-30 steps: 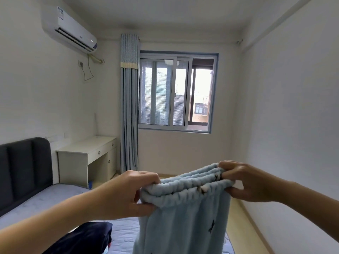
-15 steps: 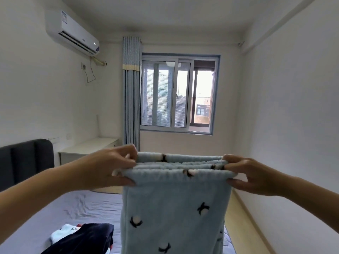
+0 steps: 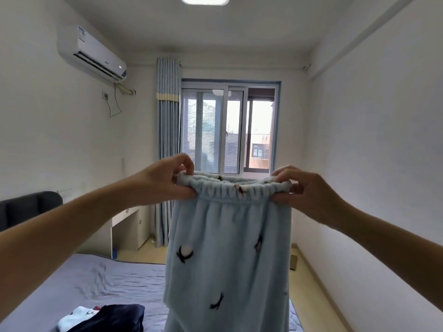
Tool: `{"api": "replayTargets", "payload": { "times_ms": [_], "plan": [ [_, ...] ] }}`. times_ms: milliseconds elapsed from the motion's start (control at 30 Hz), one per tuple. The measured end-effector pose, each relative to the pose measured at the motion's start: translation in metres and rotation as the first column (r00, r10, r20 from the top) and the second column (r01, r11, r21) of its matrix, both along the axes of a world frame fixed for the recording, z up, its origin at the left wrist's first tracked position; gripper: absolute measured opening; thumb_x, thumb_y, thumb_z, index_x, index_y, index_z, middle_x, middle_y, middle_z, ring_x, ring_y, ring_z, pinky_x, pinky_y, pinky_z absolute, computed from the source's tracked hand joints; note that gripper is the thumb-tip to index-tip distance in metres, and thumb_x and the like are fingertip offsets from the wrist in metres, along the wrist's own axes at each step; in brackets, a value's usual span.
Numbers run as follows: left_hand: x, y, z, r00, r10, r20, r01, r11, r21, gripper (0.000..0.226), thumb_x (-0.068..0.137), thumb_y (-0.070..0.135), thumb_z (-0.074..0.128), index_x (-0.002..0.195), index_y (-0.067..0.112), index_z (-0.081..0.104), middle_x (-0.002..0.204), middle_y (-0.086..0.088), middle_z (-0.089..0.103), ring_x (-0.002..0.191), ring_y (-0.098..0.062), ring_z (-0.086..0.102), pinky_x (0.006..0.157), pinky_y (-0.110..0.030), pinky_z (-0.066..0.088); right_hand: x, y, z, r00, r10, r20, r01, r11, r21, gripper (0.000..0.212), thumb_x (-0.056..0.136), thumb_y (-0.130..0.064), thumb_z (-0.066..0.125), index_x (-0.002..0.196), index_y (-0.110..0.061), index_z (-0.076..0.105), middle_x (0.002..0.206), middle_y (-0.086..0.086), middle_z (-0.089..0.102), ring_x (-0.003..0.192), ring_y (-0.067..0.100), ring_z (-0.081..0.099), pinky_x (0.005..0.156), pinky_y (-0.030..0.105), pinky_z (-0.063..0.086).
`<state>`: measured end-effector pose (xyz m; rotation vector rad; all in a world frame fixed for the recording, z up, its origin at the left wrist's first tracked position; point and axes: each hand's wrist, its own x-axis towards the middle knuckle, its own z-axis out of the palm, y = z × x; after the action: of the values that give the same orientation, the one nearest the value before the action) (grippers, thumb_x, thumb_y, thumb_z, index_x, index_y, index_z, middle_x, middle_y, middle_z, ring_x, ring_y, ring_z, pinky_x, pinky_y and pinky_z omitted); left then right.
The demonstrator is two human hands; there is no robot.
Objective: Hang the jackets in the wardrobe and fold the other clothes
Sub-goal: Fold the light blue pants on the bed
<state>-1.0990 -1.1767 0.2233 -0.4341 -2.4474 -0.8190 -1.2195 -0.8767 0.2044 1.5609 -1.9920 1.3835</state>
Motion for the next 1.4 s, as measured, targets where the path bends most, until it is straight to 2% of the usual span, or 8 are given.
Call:
{"api": "replayTargets", "payload": {
  "times_ms": [200, 433, 600, 833, 967, 1200, 1300, 1400],
  "plan": [
    [-0.011, 0.020, 0.044, 0.942, 0.225, 0.250, -0.090, 0.886, -0.456, 0.030, 0.080, 0.019, 0.069, 0.105, 0.026, 0.055, 0.092, 0.009, 0.061, 0.079, -0.009, 0.058, 0.066, -0.019, 0.048, -0.007, 0.005, 0.047, 0.948, -0.209, 0.238, 0.103, 0.913, 0.395, 0.054, 0.073, -0.004, 0.079, 0.120, -0.020, 0.060, 0.111, 0.001, 0.066, 0.102, 0.018, 0.063, 0.081, 0.023, 0.055],
    [-0.018, 0.028, 0.077, 0.715, -0.043, 0.697, 0.295, 0.923, -0.246, 0.034, 0.081, 0.016, 0.071, 0.113, 0.006, 0.063, 0.112, -0.007, 0.066, 0.107, -0.027, 0.061, 0.097, -0.044, 0.049, -0.016, 0.039, 0.093, 0.890, -0.180, 0.420, -0.162, 0.736, 0.657, 0.034, 0.070, -0.006, 0.078, 0.103, -0.006, 0.070, 0.097, 0.001, 0.072, 0.094, 0.015, 0.067, 0.079, 0.022, 0.054],
    [-0.059, 0.026, 0.088, 0.613, -0.175, 0.770, 0.259, 0.966, 0.013, 0.026, 0.080, 0.023, 0.072, 0.103, 0.011, 0.068, 0.100, 0.000, 0.067, 0.089, -0.015, 0.062, 0.069, -0.022, 0.051, -0.059, 0.047, 0.114, 0.785, -0.178, 0.593, -0.317, 0.707, 0.632, 0.037, 0.079, -0.010, 0.075, 0.112, 0.003, 0.064, 0.111, 0.009, 0.069, 0.107, 0.022, 0.064, 0.084, 0.026, 0.054],
    [-0.188, 0.074, 0.025, 0.801, 0.542, 0.256, -0.313, 0.742, -0.593, 0.004, 0.087, 0.017, 0.058, 0.084, 0.014, 0.059, 0.080, -0.002, 0.058, 0.070, -0.015, 0.054, 0.054, -0.023, 0.041, -0.168, -0.011, 0.024, 0.750, -0.636, -0.180, 0.598, 0.537, 0.595, 0.014, 0.084, -0.009, 0.064, 0.098, -0.008, 0.062, 0.093, 0.004, 0.059, 0.082, 0.017, 0.053, 0.062, 0.022, 0.046],
    [-0.209, 0.080, 0.043, 0.781, 0.603, -0.164, -0.594, 0.636, -0.492, 0.015, 0.089, 0.028, 0.057, 0.099, 0.017, 0.060, 0.092, -0.002, 0.062, 0.083, -0.021, 0.059, 0.065, -0.031, 0.044, -0.200, -0.011, 0.053, 0.687, -0.669, -0.283, 0.726, 0.637, 0.258, 0.022, 0.089, -0.007, 0.056, 0.110, -0.006, 0.059, 0.109, 0.015, 0.063, 0.088, 0.022, 0.052, 0.073, 0.027, 0.040],
    [-0.215, 0.093, 0.057, 0.727, 0.598, -0.338, -0.685, 0.665, -0.296, 0.012, 0.091, 0.028, 0.058, 0.097, 0.019, 0.053, 0.090, -0.001, 0.059, 0.077, -0.018, 0.055, 0.065, -0.030, 0.039, -0.198, 0.003, 0.075, 0.698, -0.661, -0.276, 0.706, 0.701, 0.104, 0.028, 0.091, -0.003, 0.055, 0.119, -0.007, 0.054, 0.109, 0.011, 0.059, 0.089, 0.019, 0.049, 0.076, 0.030, 0.043],
    [-0.205, 0.093, 0.051, 0.827, 0.544, -0.140, -0.558, 0.825, -0.090, 0.014, 0.087, 0.020, 0.063, 0.097, 0.015, 0.055, 0.088, 0.001, 0.056, 0.082, -0.016, 0.053, 0.068, -0.026, 0.042, -0.195, 0.020, 0.070, 0.814, -0.560, -0.156, 0.581, 0.793, 0.185, 0.032, 0.088, 0.001, 0.055, 0.120, -0.005, 0.054, 0.109, 0.008, 0.057, 0.095, 0.021, 0.052, 0.076, 0.027, 0.046],
    [-0.177, 0.089, 0.046, 0.920, -0.009, 0.391, -0.159, 0.905, 0.395, 0.014, 0.084, 0.013, 0.066, 0.096, 0.007, 0.062, 0.092, -0.005, 0.068, 0.086, -0.019, 0.066, 0.066, -0.021, 0.054, -0.187, 0.046, 0.067, 0.903, -0.246, 0.352, 0.128, 0.937, 0.326, 0.024, 0.088, 0.004, 0.057, 0.112, 0.001, 0.058, 0.102, 0.009, 0.061, 0.096, 0.023, 0.061, 0.066, 0.022, 0.054]
  ]
}}
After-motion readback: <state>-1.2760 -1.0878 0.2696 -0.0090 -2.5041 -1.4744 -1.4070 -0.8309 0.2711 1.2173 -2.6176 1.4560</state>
